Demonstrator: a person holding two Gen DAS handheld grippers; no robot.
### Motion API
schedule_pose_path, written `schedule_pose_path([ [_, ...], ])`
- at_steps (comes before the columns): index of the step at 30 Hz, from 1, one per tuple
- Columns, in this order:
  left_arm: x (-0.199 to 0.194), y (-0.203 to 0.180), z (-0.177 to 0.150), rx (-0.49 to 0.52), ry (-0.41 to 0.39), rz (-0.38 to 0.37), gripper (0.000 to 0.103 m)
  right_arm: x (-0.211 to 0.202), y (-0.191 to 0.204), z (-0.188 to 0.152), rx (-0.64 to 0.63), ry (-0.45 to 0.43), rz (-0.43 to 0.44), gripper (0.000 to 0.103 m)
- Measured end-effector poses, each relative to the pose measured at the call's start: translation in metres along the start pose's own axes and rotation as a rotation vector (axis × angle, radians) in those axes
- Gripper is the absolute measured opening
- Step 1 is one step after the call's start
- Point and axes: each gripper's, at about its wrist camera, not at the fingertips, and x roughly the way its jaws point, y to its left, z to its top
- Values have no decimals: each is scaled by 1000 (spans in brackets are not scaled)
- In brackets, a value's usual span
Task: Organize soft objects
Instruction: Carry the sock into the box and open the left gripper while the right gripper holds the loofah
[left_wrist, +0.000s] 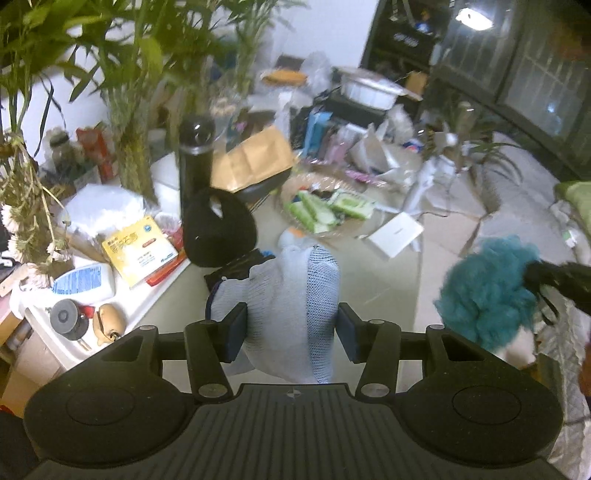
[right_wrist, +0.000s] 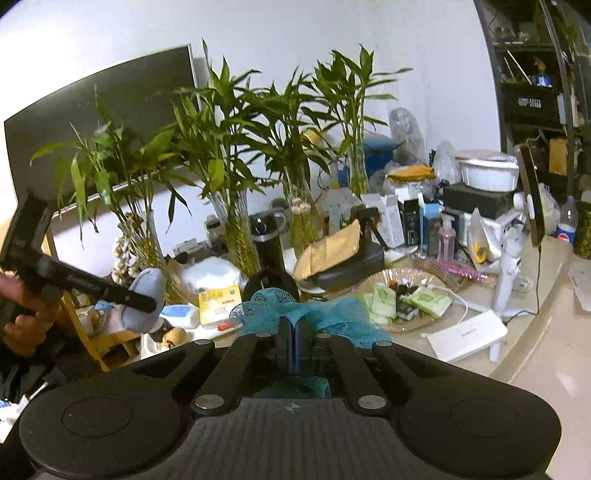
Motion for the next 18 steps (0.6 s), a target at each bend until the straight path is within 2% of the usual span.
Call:
schedule_pose_path([
  [11,-46,-21,-21,106,-79,-83,50,-26,13,30,-34,-45,13,4],
  [18,-64,-31,-39,154,-81,-106,50,-37,26,34,-63,-58,20,4],
])
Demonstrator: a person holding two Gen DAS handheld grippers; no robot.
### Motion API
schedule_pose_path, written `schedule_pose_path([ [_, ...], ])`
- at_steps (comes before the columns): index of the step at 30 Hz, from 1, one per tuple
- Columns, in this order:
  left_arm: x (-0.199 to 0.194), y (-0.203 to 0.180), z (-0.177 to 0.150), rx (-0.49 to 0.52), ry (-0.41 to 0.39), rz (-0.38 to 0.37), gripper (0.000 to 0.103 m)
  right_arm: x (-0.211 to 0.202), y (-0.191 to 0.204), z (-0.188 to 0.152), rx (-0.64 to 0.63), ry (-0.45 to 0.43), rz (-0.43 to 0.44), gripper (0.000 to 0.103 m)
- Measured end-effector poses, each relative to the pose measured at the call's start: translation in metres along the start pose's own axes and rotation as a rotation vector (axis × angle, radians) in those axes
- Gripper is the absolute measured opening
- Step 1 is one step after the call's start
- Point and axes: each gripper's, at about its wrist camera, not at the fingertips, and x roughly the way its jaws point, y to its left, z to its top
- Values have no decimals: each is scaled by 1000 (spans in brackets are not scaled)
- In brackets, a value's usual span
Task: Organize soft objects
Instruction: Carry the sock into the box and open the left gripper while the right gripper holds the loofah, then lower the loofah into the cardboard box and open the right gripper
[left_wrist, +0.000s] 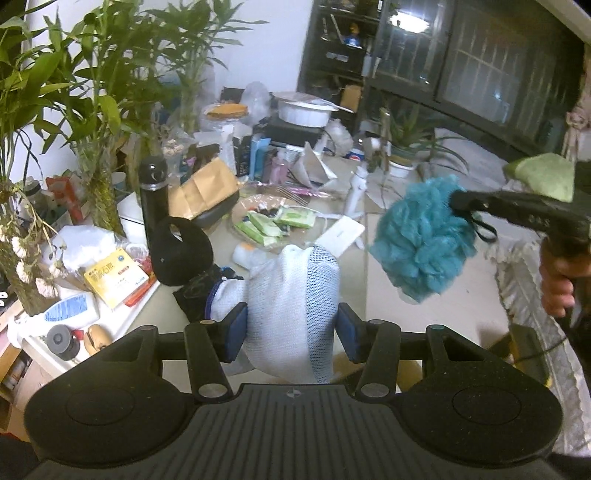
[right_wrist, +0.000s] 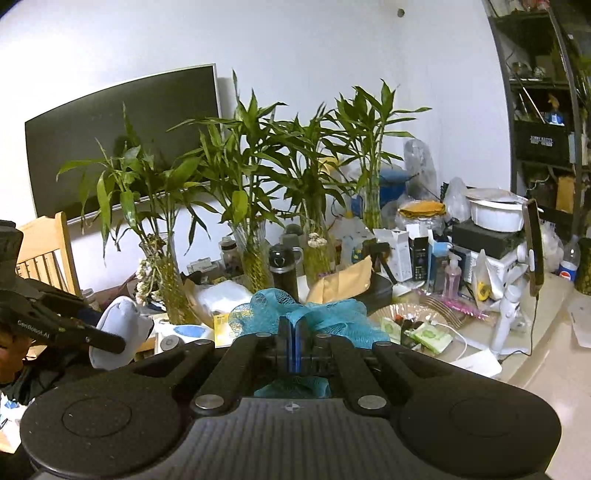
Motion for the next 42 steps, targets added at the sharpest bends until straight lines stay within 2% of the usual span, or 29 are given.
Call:
schedule_pose_path([
  [8,2,-22,-35,80,66,-2,50,-14,22,-13,-37,13,24,4],
  [13,21,-27,-54,108,106,-50,52,-17,31,-24,-45,31,42,4],
  [15,28,-26,-58,97,112,-82,57,-17,32,-28,-36,35,49,4],
  [17,30,-24,-61,74,110,-118,77,-16,32,-31,-29,35,52,4],
  [20,23,-26,-64,68,75,-128,80,-17,31,-34,-15,35,57,4],
  [28,-2,-23,-79,41,4,-48,80,-20,30,-45,-3,49,82,4],
  [32,-10,-25,-90,74,-13,24,80,-20,35,-49,-12,61,99,4],
  [42,-11,-25,-108,83,23,126,80,-12,50,-53,-16,87,142,4],
])
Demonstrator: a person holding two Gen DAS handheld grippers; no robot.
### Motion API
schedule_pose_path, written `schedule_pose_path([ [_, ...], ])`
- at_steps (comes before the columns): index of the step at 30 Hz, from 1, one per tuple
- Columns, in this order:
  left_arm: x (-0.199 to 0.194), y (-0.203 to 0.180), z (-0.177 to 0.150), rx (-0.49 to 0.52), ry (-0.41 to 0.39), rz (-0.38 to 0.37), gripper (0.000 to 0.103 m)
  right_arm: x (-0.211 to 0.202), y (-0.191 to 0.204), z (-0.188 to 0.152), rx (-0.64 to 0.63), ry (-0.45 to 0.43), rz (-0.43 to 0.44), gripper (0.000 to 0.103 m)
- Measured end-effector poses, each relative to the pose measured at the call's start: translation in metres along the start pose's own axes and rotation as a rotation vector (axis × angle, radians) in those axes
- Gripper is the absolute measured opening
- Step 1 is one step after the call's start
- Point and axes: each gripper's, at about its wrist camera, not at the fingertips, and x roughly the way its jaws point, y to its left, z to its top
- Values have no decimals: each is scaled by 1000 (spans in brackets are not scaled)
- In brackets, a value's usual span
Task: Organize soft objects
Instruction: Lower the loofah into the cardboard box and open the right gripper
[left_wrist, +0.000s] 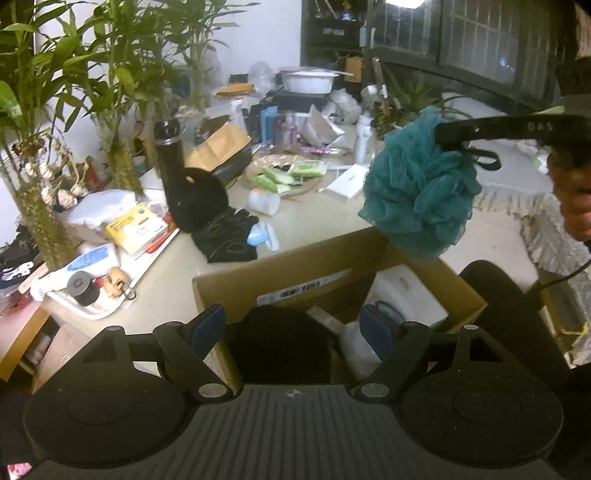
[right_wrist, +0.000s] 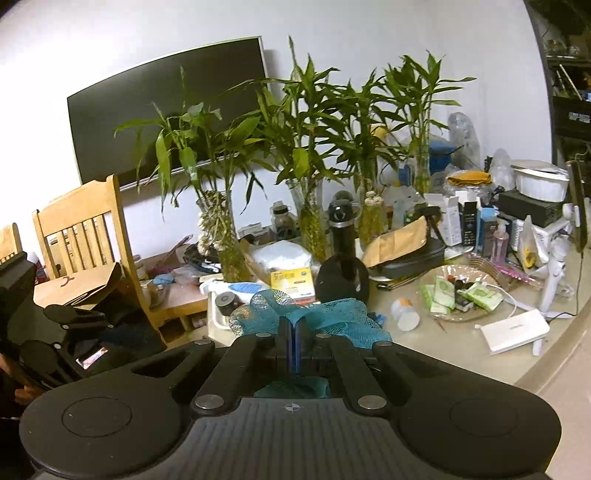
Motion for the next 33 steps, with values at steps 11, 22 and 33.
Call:
schedule_pose_path([
  [11,-3,11,-7,-63,15,34,80,14,26,10,-35,7,83,4],
  [22,-8,21,-14,-106,23,54,80,43,51,2,-139,116,118,72],
  [33,-8,25,-14,-114,22,55,80,47,32,-33,-120,211,21,103],
])
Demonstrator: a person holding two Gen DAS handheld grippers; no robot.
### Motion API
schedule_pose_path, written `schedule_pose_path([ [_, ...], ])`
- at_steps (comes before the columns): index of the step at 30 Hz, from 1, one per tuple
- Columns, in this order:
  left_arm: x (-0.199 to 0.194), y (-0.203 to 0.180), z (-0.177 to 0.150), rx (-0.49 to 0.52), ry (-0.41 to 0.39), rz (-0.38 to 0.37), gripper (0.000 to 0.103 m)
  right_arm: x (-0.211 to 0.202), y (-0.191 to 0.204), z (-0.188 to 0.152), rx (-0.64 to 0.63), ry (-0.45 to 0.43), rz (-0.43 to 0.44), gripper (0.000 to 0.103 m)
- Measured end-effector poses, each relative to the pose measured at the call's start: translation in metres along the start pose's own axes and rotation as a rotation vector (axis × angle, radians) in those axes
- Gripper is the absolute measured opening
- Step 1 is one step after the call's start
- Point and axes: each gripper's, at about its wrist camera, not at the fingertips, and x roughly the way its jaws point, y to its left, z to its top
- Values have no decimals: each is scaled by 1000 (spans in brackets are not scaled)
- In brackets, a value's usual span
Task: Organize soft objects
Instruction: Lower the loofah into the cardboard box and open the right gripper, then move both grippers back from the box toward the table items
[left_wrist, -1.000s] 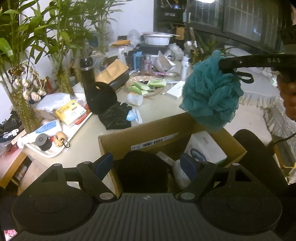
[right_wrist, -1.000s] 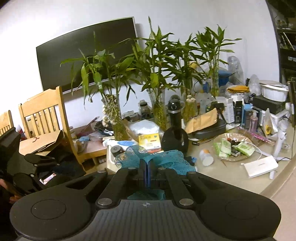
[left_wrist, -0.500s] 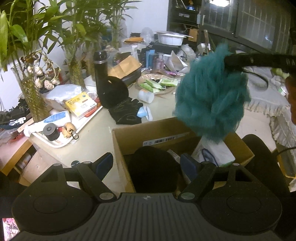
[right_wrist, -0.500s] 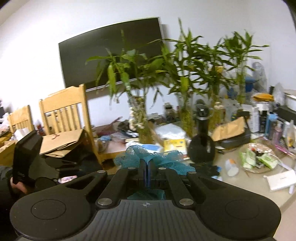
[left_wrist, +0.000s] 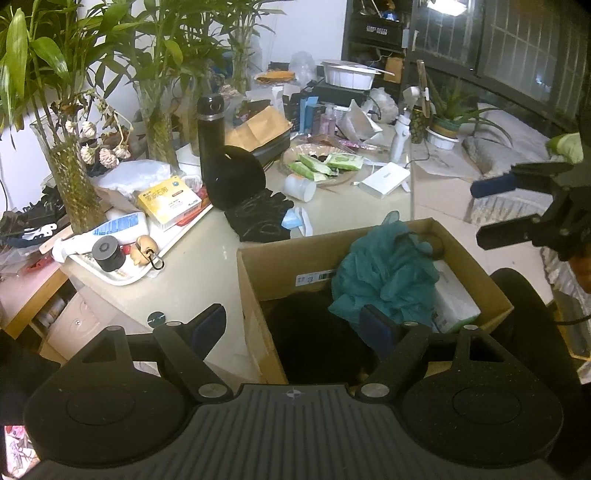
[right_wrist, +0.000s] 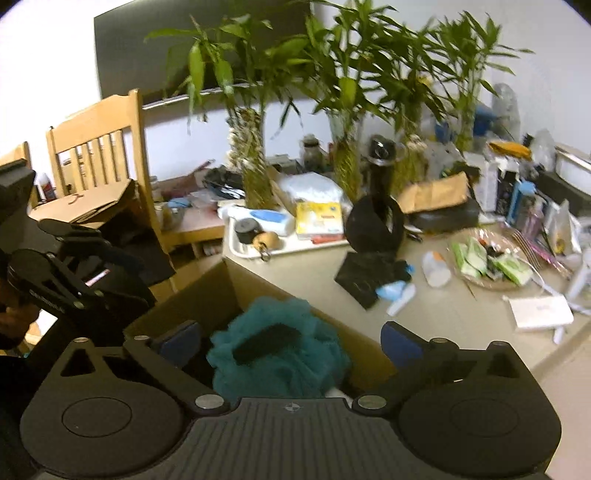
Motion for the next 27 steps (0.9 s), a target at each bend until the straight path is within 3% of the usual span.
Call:
schedule_pose_path([
  [10,1,-2,2,11,-4,-4,80,1,-21,-27,102,56,-79,103],
  [27,7,-2,7,28,-9,2,80,6,-31,-45,158,82,-86,103],
])
